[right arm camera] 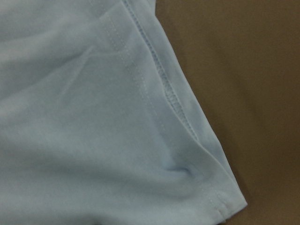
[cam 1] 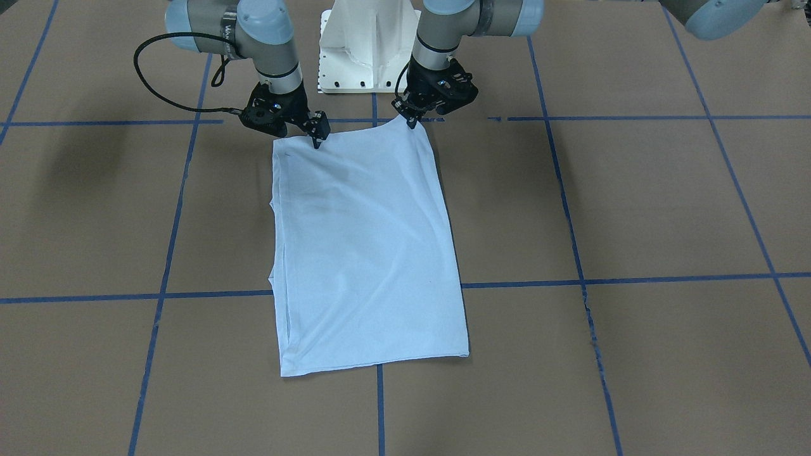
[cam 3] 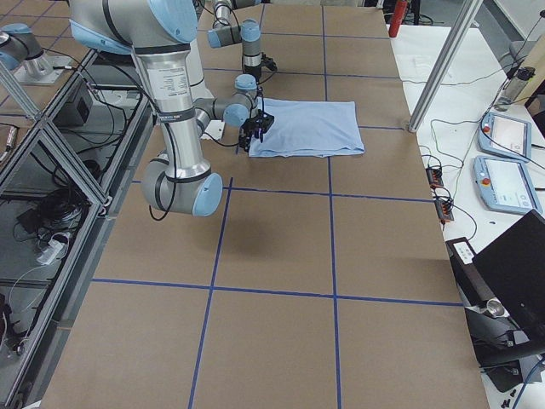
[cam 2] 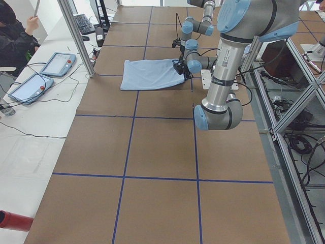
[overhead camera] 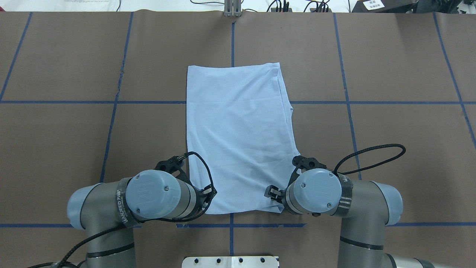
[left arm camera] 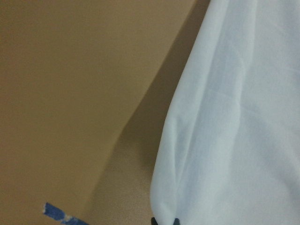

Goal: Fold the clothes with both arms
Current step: 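Lower the right gripper to the near edge beside the left gripper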

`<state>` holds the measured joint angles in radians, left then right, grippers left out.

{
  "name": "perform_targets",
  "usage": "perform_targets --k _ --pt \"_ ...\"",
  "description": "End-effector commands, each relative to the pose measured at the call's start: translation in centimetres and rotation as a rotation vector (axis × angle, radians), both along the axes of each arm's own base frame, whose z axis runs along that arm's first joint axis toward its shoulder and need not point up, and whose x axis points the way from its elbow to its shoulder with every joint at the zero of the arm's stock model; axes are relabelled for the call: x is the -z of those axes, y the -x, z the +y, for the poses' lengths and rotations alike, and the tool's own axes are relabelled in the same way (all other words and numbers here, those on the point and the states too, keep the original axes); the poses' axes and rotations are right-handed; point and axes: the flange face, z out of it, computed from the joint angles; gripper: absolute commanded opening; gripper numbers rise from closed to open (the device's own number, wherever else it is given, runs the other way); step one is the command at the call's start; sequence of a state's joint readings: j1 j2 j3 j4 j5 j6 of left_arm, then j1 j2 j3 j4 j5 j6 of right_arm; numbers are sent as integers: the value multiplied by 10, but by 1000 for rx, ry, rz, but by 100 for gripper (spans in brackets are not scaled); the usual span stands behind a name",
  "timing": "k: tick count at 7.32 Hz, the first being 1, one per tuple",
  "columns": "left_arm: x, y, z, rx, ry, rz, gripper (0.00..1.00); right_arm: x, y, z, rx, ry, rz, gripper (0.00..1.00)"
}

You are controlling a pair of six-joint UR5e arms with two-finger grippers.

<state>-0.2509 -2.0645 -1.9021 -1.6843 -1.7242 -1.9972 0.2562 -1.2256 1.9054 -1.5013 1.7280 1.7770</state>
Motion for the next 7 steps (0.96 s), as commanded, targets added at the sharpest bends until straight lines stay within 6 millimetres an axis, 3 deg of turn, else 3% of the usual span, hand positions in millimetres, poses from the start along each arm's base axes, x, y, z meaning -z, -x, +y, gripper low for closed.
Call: perform_targets --k 1,4,6,7 --pt "-1 0 0 1 0 -1 0 -1 8 10 20 0 4 100" --pt "-1 0 0 1 0 -1 0 0 9 9 15 -1 4 97" --pt "-1 0 0 1 0 0 0 0 7 4 8 -1 4 84" --pt "-1 0 0 1 0 0 0 0 5 0 0 -2 3 61"
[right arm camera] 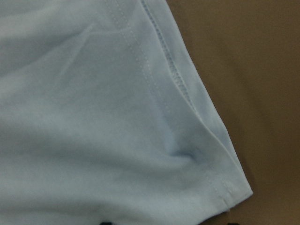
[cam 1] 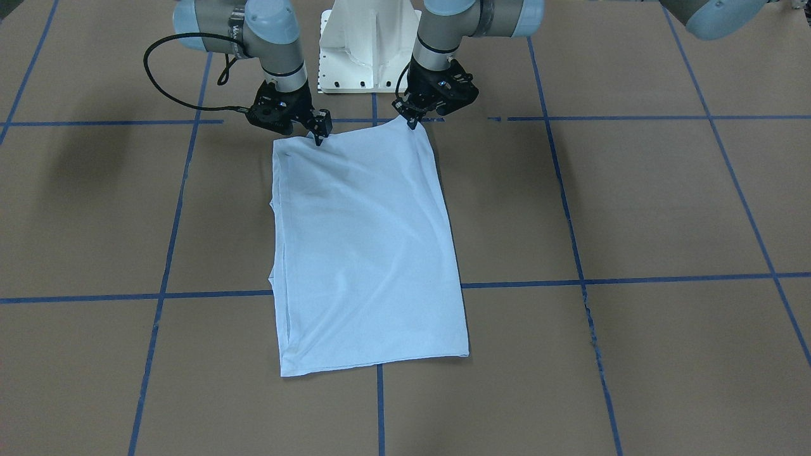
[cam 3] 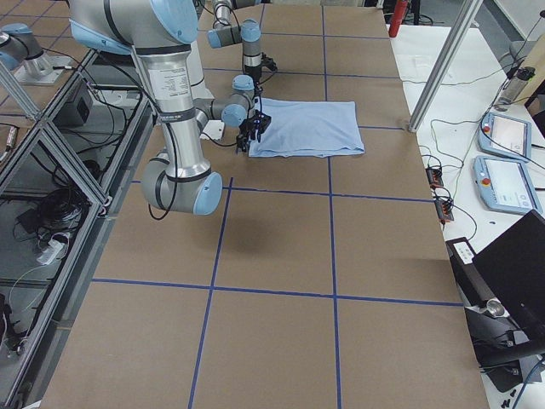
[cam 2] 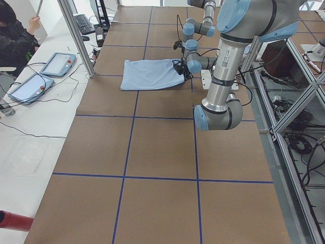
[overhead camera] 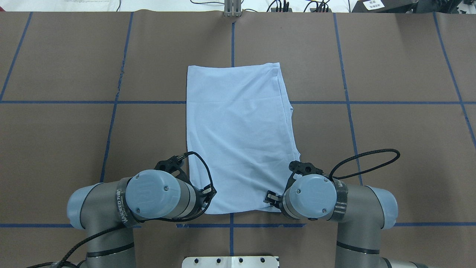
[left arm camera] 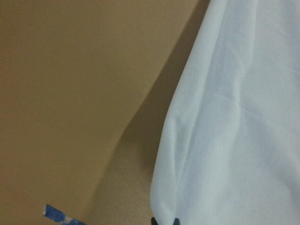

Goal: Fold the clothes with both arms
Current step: 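Lower the right gripper to the near edge beside the left gripper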

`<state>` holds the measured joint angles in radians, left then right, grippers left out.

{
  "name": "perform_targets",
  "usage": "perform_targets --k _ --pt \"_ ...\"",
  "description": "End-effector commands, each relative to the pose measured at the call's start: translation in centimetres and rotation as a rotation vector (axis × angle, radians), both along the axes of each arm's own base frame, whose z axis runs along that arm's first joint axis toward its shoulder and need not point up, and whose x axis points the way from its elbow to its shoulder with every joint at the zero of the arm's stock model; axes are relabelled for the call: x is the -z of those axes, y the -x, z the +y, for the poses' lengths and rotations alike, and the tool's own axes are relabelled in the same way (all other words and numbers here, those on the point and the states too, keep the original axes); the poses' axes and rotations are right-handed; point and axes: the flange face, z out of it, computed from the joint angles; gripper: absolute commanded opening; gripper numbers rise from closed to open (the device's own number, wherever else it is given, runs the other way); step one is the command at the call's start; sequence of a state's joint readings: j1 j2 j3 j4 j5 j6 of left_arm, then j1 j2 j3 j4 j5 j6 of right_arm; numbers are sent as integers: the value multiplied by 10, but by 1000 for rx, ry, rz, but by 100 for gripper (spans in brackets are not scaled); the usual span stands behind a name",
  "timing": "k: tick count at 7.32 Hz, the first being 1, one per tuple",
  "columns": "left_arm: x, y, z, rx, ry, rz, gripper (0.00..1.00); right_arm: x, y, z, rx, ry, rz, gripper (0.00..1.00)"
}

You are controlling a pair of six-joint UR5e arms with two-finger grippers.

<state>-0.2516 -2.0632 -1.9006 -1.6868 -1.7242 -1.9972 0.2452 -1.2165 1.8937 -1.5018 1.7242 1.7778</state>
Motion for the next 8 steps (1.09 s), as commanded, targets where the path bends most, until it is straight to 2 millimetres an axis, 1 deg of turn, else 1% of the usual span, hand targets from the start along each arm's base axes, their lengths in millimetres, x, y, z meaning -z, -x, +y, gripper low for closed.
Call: perform_targets --k 1,2,5,6,8 --pt "0 0 0 0 0 1 0 0 -3 -6 -10 -1 1 42" --pt "0 0 0 0 0 1 0 0 -3 -8 -11 -1 0 27" --pt "0 0 1 1 -2 2 0 5 -4 -11 -15 -3 -7 0" --pt "0 -1 0 1 -2 0 0 12 -5 -15 -21 -6 -19 0" --pt "-1 -1 -1 2 -3 -1 0 16 -4 -16 -32 -12 -25 0"
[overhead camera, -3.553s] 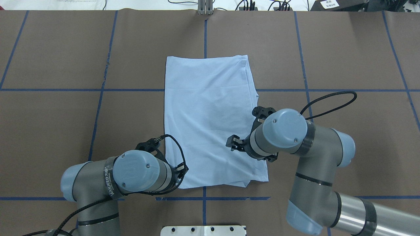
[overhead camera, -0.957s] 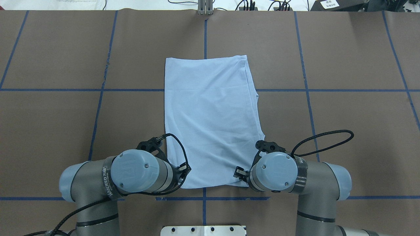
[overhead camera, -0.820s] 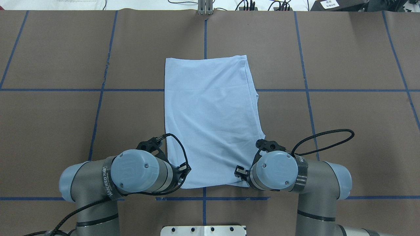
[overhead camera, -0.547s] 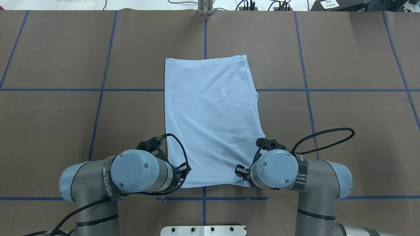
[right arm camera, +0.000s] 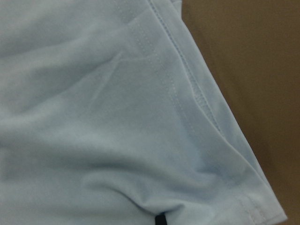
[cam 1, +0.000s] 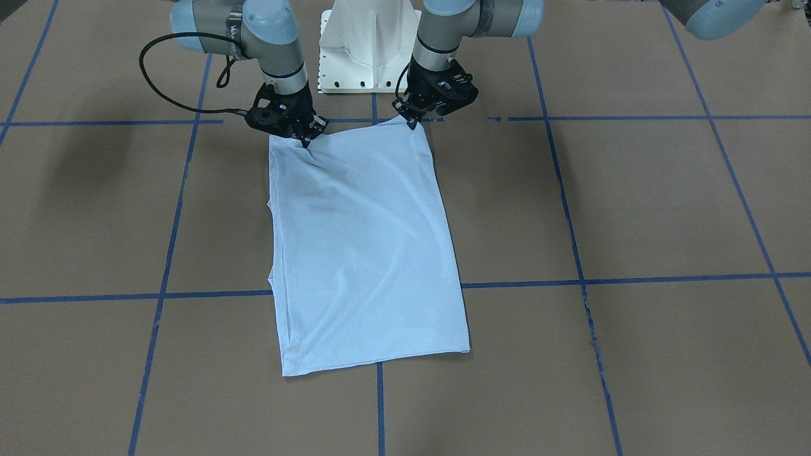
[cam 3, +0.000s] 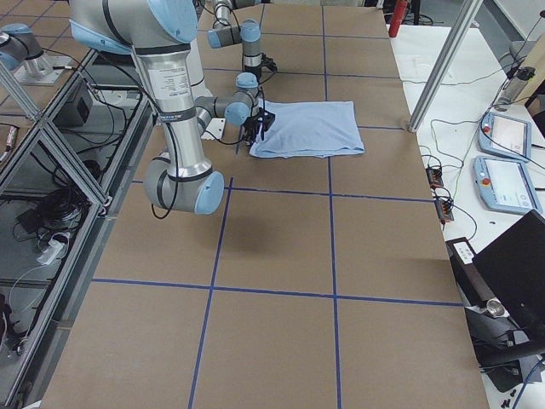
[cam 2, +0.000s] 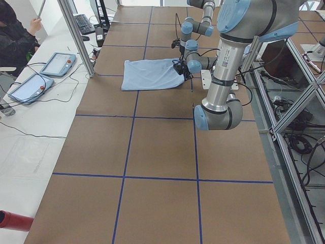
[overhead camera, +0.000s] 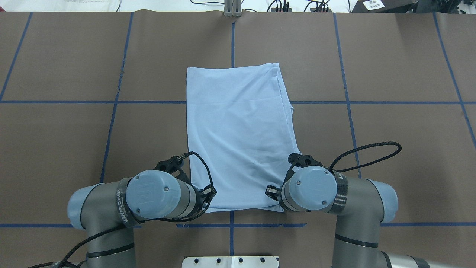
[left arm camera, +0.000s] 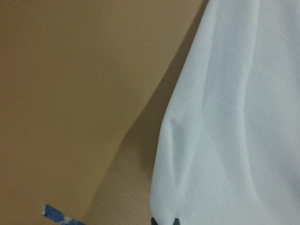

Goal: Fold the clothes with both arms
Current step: 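Lower the right gripper to the near edge beside the left gripper, then grasp the near edge with both grippers and lift it away from the robot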

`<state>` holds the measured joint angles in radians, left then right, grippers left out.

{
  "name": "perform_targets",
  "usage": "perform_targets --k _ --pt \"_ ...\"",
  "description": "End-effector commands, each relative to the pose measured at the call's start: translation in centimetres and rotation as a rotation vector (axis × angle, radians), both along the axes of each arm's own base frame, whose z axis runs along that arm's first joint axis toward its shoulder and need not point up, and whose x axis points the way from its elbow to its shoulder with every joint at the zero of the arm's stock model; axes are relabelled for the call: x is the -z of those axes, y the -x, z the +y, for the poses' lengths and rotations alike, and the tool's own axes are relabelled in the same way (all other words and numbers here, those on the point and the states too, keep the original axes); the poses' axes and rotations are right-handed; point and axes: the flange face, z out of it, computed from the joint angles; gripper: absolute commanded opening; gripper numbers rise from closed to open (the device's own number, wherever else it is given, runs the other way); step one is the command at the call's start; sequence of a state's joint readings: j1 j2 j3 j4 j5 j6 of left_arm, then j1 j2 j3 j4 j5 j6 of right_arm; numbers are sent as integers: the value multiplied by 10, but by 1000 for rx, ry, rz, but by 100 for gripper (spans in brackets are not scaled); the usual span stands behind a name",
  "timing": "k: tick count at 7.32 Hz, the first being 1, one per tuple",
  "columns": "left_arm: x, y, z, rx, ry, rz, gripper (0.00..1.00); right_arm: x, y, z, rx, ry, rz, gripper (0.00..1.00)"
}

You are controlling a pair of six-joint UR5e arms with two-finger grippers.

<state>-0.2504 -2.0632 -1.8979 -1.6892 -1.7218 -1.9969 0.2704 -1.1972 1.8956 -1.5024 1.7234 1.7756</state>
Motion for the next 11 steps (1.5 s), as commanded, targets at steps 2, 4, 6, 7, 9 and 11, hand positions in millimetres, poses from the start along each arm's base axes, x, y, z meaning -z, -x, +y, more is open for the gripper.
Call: perform_targets --k 2,4,6,7,9,11 --pt "2 2 0 -2 1 4 0 12 -1 -8 -18 -10 -13 0" --pt "-3 22 10 -7 -2 11 0 25 -8 -5 -7 -7 -44 0" --pt "1 33 53 -72 -10 33 0 48 -26 14 44 9 -112 0" --pt "13 46 75 -107 -10 35 0 60 -37 26 98 44 -152 0" --pt "21 50 89 -135 -4 11 0 72 -36 42 144 56 -183 0" --pt "22 56 63 -90 -7 11 0 70 -30 1 80 17 -176 0"
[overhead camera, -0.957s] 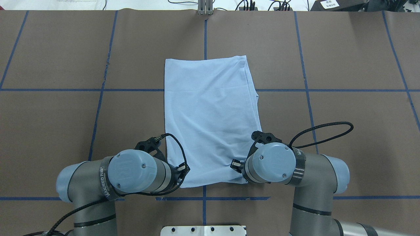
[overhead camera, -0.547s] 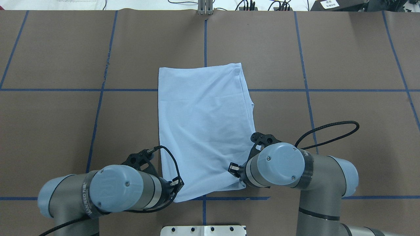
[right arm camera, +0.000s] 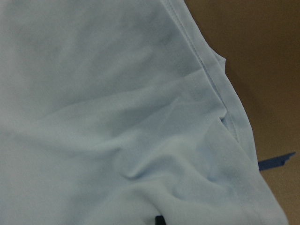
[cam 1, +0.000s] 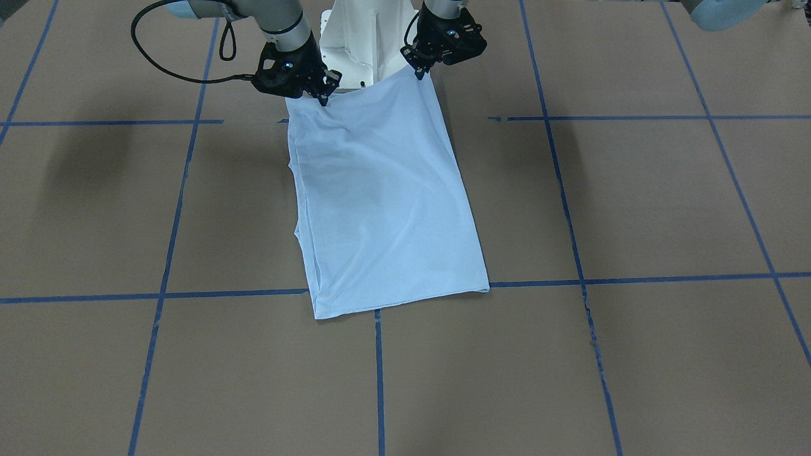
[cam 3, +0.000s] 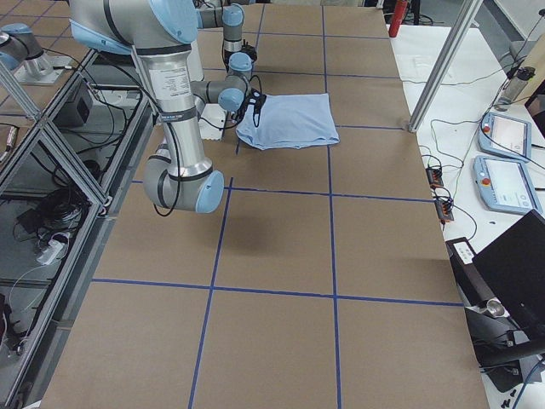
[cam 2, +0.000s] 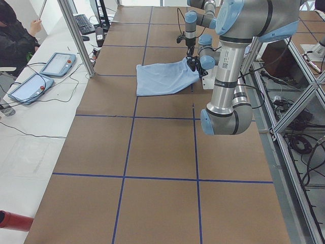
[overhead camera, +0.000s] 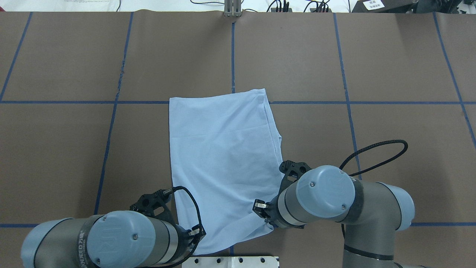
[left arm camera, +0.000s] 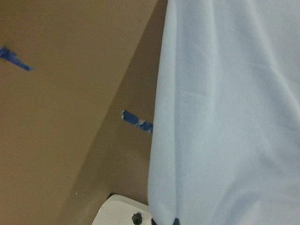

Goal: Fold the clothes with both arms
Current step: 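Grasp the near edge with both grippers and lift it away from the robot, then fold the near edge over onto the far half with both grippers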

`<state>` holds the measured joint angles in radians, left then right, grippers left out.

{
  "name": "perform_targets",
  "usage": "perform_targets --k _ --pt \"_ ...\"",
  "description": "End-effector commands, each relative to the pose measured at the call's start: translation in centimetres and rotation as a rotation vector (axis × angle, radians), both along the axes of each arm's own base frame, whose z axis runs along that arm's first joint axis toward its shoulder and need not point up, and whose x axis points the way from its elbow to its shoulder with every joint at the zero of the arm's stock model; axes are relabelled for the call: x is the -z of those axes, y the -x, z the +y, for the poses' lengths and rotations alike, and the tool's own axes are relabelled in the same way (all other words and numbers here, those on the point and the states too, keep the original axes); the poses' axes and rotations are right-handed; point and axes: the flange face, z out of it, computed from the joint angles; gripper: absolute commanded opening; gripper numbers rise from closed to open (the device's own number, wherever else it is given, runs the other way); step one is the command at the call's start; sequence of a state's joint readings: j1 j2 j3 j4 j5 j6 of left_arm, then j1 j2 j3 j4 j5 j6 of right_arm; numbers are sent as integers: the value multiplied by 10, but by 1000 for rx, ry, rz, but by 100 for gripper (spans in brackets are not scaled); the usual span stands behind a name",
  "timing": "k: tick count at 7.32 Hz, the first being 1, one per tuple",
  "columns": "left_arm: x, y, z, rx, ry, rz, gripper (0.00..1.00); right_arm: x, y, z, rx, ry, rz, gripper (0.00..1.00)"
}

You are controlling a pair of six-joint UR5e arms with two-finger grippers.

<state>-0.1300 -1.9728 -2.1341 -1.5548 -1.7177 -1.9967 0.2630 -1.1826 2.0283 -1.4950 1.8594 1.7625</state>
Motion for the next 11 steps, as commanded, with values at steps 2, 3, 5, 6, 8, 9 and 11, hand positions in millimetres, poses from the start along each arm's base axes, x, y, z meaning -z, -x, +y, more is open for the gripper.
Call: perform_targets --k 2,3,5,6,8,9,11 --pt "4 33 -88 106 -82 -4 0 16 -12 -92 -111 -75 -6 0" --pt "-11 30 -115 130 -100 -44 0 22 -11 -117 -142 -82 0 0" --pt "-12 17 -165 184 -111 -75 0 32 14 -171 -200 -89 -22 0" --pt "-13 31 -184 221 -109 -78 0 40 11 -190 -220 -98 -26 0" --pt "-21 46 -241 246 -118 -93 0 50 35 -249 -244 -98 24 0" --pt "-39 36 -284 271 -131 -123 0 45 50 -289 -240 -91 60 0" --pt "-92 5 -392 305 -227 -127 99 25 51 -366 -274 -94 125 95"
